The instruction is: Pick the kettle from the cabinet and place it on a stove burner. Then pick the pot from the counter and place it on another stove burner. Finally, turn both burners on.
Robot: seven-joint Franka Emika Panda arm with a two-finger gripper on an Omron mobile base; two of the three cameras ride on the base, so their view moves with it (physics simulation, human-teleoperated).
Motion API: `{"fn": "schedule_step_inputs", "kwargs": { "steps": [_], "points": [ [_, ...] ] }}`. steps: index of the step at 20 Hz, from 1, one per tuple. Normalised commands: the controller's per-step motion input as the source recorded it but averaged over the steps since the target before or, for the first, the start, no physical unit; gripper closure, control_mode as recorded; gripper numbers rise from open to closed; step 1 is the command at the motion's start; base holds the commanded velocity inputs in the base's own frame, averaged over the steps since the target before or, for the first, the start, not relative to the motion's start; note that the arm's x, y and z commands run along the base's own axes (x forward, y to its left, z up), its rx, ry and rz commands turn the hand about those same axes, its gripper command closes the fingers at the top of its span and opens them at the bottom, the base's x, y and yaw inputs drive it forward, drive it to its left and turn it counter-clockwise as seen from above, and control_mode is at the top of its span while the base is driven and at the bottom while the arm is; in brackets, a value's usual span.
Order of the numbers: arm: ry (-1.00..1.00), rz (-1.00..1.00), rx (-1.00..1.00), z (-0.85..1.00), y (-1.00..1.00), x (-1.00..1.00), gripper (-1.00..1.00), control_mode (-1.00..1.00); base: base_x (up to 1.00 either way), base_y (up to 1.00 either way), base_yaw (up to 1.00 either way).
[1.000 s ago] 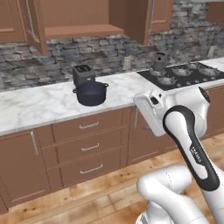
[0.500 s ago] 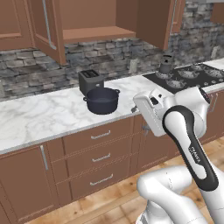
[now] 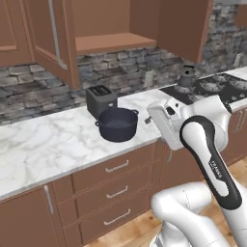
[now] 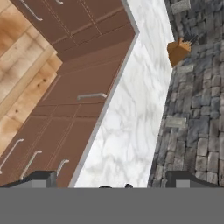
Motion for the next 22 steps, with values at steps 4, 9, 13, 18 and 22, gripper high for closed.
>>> {"fn": "schedule_step_inputs", "kwargs": {
  "steps": [4, 9, 13, 18, 22],
  "points": [
    [0.0, 0.0, 0.0, 0.0, 0.0, 0.0, -1.0, 1.0, 0.61, 0.21, -0.15],
    [0.0, 0.0, 0.0, 0.0, 0.0, 0.0, -1.0, 1.0, 0.6, 0.23, -0.15],
    [0.0, 0.0, 0.0, 0.0, 0.0, 0.0, -1.0, 1.0, 0.57, 0.2, -0.14],
    [0.01, -0.01, 0.0, 0.0, 0.01, 0.06, -1.0, -1.0, 0.37, 0.16, -0.1],
    [0.0, 0.0, 0.0, -0.18, 0.0, 0.14, -1.0, -1.0, 0.0, 0.0, 0.0]
  ]
}}
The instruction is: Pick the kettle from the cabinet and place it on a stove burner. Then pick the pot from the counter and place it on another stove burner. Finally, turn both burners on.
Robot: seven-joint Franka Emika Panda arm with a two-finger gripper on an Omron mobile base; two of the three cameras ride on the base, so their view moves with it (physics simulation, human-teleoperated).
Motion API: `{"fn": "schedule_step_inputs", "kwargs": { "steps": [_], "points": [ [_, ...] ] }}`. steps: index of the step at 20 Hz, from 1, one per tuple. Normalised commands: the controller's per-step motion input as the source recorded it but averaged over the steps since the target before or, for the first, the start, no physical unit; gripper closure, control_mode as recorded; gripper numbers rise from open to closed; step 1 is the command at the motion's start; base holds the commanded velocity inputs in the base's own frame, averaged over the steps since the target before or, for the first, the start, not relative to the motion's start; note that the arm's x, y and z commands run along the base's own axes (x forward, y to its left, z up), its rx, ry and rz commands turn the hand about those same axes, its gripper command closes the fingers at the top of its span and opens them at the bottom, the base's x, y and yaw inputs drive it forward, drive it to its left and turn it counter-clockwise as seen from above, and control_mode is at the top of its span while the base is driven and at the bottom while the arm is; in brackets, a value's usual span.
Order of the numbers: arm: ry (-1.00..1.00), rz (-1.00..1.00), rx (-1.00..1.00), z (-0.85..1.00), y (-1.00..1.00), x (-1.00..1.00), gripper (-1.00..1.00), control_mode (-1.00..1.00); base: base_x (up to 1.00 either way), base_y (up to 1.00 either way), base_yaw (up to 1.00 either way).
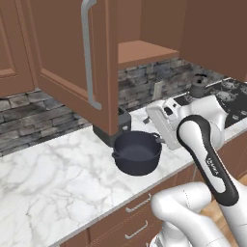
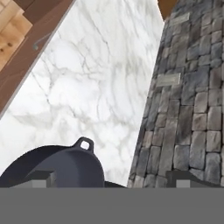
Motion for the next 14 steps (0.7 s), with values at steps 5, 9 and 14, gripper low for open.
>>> {"fn": "schedule_step_inputs", "kwargs": {
  "steps": [5, 9, 14],
  "points": [
    [0.0, 0.0, -0.01, -0.21, 0.0, 0.02, -1.0, -1.0, 0.0, 0.0, 0.0],
    [0.04, 0.0, -0.03, -0.23, -0.11, 0.0, -1.0, -1.0, 0.0, 0.0, 0.0],
    [0.01, 0.0, -0.06, -0.28, -0.24, 0.0, -1.0, -1.0, 0.0, 0.0, 0.0]
  ]
}}
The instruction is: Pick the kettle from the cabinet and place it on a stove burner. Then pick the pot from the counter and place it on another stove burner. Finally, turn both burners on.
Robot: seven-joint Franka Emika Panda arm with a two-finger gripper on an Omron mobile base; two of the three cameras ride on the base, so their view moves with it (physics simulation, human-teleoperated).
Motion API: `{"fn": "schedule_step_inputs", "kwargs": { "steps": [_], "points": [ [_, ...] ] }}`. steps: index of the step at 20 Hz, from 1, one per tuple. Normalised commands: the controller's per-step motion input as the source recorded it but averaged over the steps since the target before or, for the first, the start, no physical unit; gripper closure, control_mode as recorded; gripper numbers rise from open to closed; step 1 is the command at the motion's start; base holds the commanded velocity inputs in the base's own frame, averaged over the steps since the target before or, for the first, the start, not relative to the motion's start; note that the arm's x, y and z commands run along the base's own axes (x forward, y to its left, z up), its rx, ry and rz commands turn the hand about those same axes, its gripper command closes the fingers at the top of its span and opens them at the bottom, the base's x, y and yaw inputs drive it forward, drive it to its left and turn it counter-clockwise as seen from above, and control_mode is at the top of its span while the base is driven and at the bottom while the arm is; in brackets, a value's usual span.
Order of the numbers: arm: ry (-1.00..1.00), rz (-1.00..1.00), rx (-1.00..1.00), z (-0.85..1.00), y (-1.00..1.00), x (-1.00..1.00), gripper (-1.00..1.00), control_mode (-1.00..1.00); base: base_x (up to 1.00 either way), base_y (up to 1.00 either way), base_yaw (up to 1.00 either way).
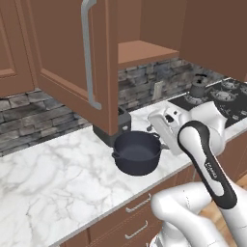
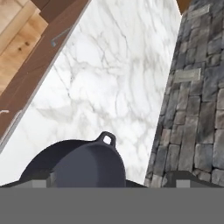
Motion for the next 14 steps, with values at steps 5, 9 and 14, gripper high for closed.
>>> {"fn": "schedule_step_inputs", "kwargs": {
  "steps": [5, 9, 14],
  "points": [
    [0.0, 0.0, -0.08, -0.23, -0.2, 0.0, -1.0, -1.0, 0.0, 0.0, 0.0],
    [0.02, -0.02, -0.1, -0.2, -0.15, 0.0, -1.0, -1.0, 0.0, 0.0, 0.0],
    [0.02, -0.04, -0.13, -0.19, -0.08, 0.0, -1.0, -1.0, 0.0, 0.0, 0.0]
  ]
}}
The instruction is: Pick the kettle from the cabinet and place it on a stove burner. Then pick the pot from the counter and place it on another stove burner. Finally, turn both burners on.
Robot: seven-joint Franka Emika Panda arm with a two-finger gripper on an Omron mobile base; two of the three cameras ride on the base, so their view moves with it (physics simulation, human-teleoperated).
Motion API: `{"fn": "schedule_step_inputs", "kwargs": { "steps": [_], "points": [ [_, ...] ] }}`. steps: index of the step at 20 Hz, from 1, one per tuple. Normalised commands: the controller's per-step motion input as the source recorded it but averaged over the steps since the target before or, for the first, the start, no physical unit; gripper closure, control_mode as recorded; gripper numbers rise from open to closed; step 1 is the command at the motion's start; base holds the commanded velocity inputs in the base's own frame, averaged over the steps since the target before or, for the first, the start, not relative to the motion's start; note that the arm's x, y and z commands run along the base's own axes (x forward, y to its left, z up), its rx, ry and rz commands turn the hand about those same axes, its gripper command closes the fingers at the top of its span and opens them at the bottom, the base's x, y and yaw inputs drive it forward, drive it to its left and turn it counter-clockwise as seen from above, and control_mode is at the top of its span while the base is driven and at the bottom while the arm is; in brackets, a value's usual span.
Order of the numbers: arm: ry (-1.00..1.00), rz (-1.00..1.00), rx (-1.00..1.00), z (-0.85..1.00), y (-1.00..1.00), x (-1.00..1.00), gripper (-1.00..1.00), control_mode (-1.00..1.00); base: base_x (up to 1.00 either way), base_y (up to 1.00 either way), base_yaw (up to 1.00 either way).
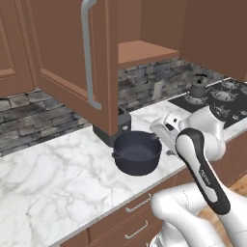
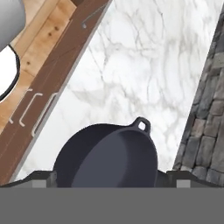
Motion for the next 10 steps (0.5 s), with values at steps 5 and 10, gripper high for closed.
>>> {"fn": "schedule_step_inputs", "kwargs": {
  "steps": [5, 10],
  "points": [
    [0.02, -0.05, -0.14, -0.17, -0.03, 0.0, -1.0, -1.0, 0.0, 0.0, 0.0],
    [0.03, -0.04, -0.11, -0.11, -0.02, 0.0, -1.0, -1.0, 0.0, 0.0, 0.0]
  ]
}}
